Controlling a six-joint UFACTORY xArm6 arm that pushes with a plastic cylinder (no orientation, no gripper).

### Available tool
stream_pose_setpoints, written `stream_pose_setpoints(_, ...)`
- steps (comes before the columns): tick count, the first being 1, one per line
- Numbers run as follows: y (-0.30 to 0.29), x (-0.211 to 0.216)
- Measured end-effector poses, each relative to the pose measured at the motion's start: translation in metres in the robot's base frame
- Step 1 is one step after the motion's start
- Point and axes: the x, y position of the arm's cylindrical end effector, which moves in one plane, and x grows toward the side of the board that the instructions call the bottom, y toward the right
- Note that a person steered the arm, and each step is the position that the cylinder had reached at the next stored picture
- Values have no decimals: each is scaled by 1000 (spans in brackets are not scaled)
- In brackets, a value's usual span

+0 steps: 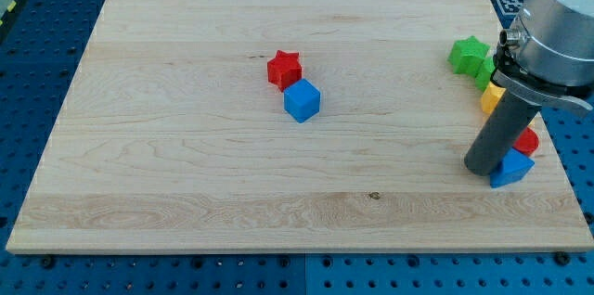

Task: Slide the red star towards right

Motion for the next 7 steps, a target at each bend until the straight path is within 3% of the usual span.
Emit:
stream_pose_setpoints(2, -27, 4)
stream_pose_setpoints(4, -157, 10)
stream_pose_setpoints(5, -208, 0)
stream_pose_setpoints(7, -253, -48)
